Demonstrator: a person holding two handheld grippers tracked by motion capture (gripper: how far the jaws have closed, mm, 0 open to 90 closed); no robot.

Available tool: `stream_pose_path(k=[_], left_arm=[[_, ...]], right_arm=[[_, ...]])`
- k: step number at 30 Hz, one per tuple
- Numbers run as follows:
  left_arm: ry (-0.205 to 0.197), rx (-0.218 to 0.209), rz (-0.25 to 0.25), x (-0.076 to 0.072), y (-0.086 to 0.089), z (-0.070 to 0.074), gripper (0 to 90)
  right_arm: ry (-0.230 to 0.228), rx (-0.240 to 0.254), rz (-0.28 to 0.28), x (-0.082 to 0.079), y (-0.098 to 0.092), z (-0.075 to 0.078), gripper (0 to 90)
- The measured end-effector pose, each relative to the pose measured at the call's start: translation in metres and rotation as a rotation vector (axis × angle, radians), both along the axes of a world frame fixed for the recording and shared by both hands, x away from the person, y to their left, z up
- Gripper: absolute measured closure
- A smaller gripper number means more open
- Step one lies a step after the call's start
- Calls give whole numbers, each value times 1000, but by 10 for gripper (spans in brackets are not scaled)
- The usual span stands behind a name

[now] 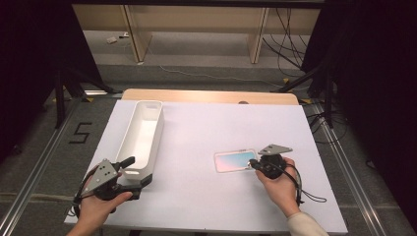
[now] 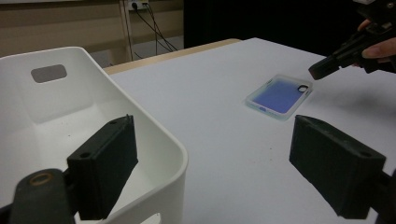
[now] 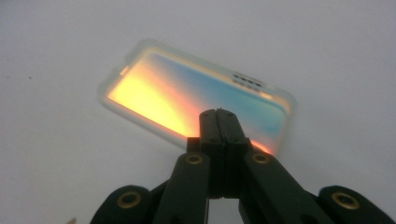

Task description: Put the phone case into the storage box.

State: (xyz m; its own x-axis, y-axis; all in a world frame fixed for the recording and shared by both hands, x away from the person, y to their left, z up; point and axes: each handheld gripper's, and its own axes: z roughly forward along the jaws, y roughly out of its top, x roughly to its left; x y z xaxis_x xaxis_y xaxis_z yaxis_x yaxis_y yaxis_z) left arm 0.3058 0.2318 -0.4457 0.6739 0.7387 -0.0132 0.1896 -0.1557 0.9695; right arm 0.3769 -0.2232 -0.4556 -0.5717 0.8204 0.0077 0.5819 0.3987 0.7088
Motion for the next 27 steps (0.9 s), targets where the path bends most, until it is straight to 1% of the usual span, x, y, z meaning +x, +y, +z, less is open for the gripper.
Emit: stream_pose_path(k=[1,2,4,6,7,8,9,10,11,12,13,14,15,16,17,18,19,20,21,22,23,24,25,26,27], left_arm=[[0,0,0,0,0,0,143],[-2,4,-2,0,0,0,144],[0,2,0,0,1,0,144],[-3,-6,-6,0,1,0,144],[5,-8,2,-1,1,0,144],[5,-8,0,-1,1,0,143],[5,-8,0,-1,1,0,144],[5,-9,0,-1,1,0,144],[5,-9,0,-1,1,0,144],[5,-10,0,-1,1,0,144],[5,-9,-1,-1,1,0,144],[5,-10,-1,-1,1,0,144],[5,-10,-2,-1,1,0,144],[5,-10,-2,-1,1,0,144],[5,-8,-3,-1,1,0,144],[5,-8,-3,-1,1,0,144],[0,-2,-6,0,1,0,144],[4,-13,-10,0,1,-1,144],[7,-7,-4,-1,1,0,144],[1,-2,-8,0,1,0,144],[1,-2,-8,0,1,0,144],[-2,-8,-12,0,1,0,144],[-3,-7,-11,0,1,0,144],[-2,-8,-10,0,1,0,144],[0,-3,-6,0,1,0,144]], right_arm=[[-16,-13,24,4,6,0,900],[1,-3,28,6,14,1,900],[3,-7,60,12,28,1,900],[-3,-9,96,18,43,-1,900],[-8,-14,110,19,50,-2,900],[-21,-7,116,21,57,-4,900],[3,-25,139,22,62,-4,900],[9,-26,141,23,67,-7,900],[9,-26,141,23,67,-7,900],[16,-26,145,24,76,-12,900],[23,-35,153,25,79,-14,900],[32,-33,152,25,82,-15,900],[43,-45,163,26,83,-15,900],[32,-44,158,27,86,-17,900],[56,-46,159,26,87,-16,900],[56,-51,157,26,88,-16,900],[37,-51,158,27,89,-18,900],[37,-51,158,27,89,-18,900],[64,-63,168,27,90,-18,900],[57,-49,154,26,92,-20,900],[60,-72,181,27,91,-20,900],[52,-62,173,27,93,-22,900],[72,-67,176,26,94,-22,900],[78,-60,155,24,96,-23,900],[73,-65,160,25,96,-23,900]])
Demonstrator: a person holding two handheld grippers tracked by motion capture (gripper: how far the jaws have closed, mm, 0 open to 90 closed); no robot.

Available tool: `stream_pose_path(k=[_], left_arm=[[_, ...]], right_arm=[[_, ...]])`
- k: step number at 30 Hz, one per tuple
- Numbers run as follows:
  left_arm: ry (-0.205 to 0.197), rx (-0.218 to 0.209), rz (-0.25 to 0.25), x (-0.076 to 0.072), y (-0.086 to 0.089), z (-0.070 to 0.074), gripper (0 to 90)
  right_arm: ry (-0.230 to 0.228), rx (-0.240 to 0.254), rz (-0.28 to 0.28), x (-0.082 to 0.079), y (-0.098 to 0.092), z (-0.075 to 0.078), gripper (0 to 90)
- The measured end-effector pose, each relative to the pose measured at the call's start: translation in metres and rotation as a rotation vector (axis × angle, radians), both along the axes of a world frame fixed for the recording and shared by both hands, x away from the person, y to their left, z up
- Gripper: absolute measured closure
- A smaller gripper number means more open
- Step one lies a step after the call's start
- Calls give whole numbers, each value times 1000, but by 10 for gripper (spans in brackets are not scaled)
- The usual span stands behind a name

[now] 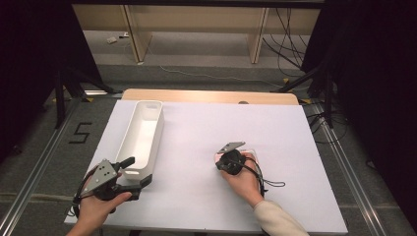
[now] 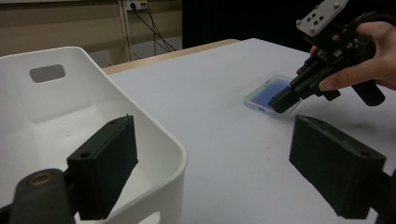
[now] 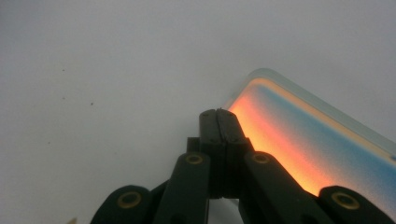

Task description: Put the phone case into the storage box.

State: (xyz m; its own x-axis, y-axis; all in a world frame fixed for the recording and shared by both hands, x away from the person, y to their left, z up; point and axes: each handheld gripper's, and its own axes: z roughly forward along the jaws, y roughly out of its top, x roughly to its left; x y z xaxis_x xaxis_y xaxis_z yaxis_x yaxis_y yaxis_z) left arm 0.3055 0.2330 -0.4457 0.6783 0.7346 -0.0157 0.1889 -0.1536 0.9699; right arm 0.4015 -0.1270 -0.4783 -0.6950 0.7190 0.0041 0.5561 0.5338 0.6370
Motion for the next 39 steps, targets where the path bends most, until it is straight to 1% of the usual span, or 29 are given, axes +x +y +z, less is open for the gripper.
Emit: stream_pose_path(k=[3,5,6,7,8,10,12,13,14,15,16,20,21,23,24,25,27,28,30,32,35,36,39], left_arm=[[1,-1,0,0,0,0,144],[7,-14,-2,0,-1,-1,144],[7,-14,-2,0,-1,-1,144],[1,-4,-2,0,0,0,144],[0,-3,-1,0,0,0,144],[-1,-1,-3,0,0,0,144],[1,-9,-5,0,-1,-1,144],[-2,0,-4,0,0,0,144],[-2,-1,-3,0,0,0,144],[-1,-2,-3,0,0,0,144],[0,-3,-2,0,0,0,144],[2,-4,0,0,0,0,144],[2,-4,-1,0,0,0,144],[2,-4,-1,0,0,0,144],[2,-4,-1,0,0,0,144],[3,-4,-1,0,0,0,144],[2,-5,-1,0,0,0,144],[2,-6,-1,0,0,0,144],[7,-10,1,-1,0,0,144],[6,-11,1,-1,0,0,144],[2,-5,-1,-1,0,0,144],[6,-12,1,-1,0,0,144],[6,-12,1,-1,0,0,144]], right_arm=[[3,-7,3,0,-1,0,900],[15,-15,13,0,-2,1,900],[15,-15,13,0,-2,1,900],[23,-15,6,-1,-1,1,900],[1,-24,24,1,-2,1,900],[2,-25,26,1,-2,1,900],[2,-25,26,1,-2,1,900],[2,-27,28,0,-2,2,900],[4,-29,30,0,-2,2,900],[-8,-28,24,0,-1,1,900],[7,-32,16,-2,-1,2,900],[6,-39,34,-2,-3,4,900],[31,-45,35,-3,-4,6,900],[34,-49,39,-3,-4,6,900],[22,-57,58,-2,-6,6,900],[28,-56,57,-3,-6,6,900],[26,-58,62,-3,-6,6,900],[36,-58,61,-3,-6,7,900],[31,-68,64,-4,-7,7,900],[61,-75,64,-5,-8,8,900],[61,-86,71,-6,-10,8,900],[65,-85,72,-6,-10,8,900],[67,-94,76,-7,-11,8,900]])
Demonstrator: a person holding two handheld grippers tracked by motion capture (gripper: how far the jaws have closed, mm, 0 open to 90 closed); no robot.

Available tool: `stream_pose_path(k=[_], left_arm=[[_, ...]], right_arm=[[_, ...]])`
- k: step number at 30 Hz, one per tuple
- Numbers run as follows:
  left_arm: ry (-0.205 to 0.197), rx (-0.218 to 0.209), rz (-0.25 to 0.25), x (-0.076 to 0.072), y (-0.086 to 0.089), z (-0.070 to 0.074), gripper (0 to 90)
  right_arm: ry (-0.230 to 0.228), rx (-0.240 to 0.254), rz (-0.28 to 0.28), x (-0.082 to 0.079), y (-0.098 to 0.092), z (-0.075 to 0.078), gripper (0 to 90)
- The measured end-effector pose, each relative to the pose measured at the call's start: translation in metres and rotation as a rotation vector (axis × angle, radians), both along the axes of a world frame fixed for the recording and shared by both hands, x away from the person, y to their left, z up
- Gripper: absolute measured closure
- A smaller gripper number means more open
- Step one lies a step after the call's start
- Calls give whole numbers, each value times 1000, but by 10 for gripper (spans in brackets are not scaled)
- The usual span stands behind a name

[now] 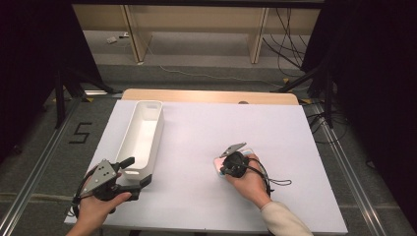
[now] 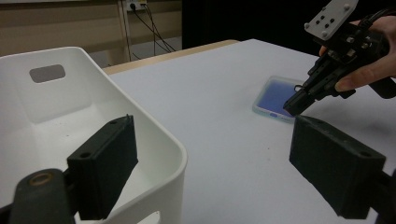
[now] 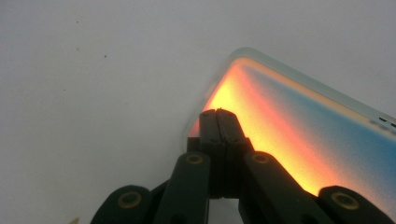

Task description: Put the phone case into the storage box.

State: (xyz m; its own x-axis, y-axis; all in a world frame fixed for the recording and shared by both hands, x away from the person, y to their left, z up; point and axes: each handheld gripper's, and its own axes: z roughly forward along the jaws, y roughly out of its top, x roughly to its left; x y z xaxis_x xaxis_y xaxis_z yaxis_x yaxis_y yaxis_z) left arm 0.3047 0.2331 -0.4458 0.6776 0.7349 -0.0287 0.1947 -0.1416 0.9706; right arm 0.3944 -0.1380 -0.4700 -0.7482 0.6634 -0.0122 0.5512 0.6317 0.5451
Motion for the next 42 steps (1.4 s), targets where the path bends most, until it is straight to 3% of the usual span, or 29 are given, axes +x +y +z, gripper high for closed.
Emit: stream_pose_path(k=[16,42], left_arm=[[3,2,-2,0,0,0,144],[9,-2,-4,0,-1,-1,144]], right_arm=[[14,-21,17,-6,-14,1,900],[12,-40,-63,-17,-58,4,900]])
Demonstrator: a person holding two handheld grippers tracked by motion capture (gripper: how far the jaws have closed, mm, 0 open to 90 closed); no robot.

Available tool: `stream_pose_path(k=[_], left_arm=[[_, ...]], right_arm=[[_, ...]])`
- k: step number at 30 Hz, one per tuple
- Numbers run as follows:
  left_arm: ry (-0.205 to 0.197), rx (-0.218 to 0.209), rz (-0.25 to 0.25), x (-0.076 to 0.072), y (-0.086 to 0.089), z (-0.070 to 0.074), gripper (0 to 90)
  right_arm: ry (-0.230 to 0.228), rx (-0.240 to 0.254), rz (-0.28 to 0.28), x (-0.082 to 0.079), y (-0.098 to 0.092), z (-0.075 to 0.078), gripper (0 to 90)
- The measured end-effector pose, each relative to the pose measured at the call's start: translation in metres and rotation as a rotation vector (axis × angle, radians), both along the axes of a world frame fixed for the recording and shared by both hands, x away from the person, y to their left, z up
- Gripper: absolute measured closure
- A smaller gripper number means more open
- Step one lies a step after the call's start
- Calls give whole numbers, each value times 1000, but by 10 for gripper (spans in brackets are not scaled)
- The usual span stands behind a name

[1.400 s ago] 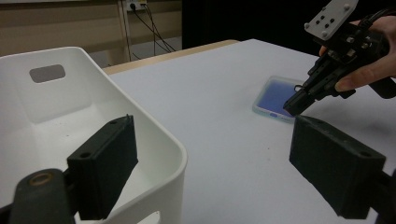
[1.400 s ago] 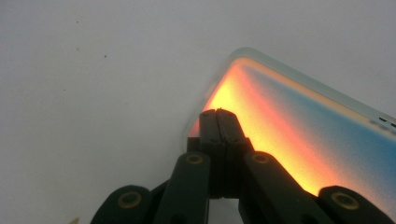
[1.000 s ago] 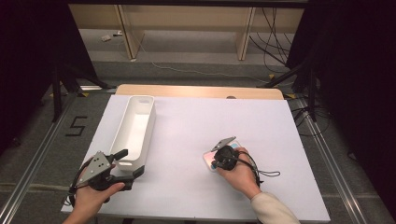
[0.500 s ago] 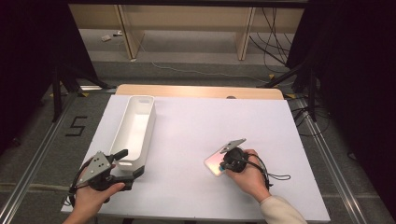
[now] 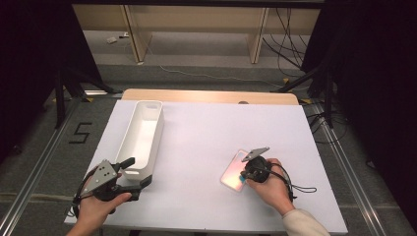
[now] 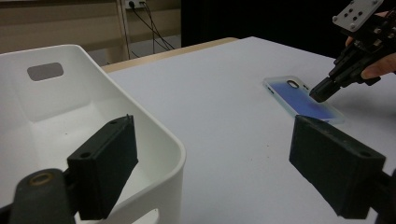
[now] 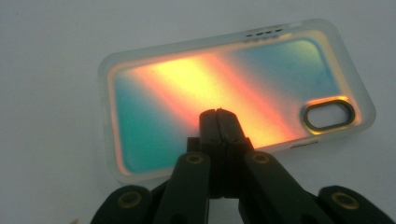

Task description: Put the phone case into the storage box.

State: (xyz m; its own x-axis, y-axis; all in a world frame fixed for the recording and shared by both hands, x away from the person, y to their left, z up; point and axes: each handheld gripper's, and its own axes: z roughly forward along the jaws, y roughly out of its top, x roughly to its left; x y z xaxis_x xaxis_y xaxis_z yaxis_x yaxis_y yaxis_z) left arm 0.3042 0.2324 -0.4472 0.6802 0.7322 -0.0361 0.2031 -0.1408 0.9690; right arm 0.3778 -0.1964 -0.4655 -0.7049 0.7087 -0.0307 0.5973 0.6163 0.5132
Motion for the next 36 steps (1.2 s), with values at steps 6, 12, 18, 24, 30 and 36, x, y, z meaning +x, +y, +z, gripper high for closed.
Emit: stream_pose_path(k=[6,12,18,24,30,36], left_arm=[[-9,17,0,1,1,1,144],[-6,12,1,1,0,0,144],[-10,19,-1,1,1,1,144],[-7,8,-3,1,0,0,144],[-5,5,-3,0,0,0,145],[-5,4,-3,0,0,0,145]], right_arm=[[-12,-1,-5,0,-8,0,900],[-10,-2,-21,0,-12,1,900],[-19,-7,-15,2,-18,1,900],[-19,-13,-23,2,-19,1,900],[-28,-4,-20,3,-20,0,900],[-43,24,-36,2,-22,3,900]])
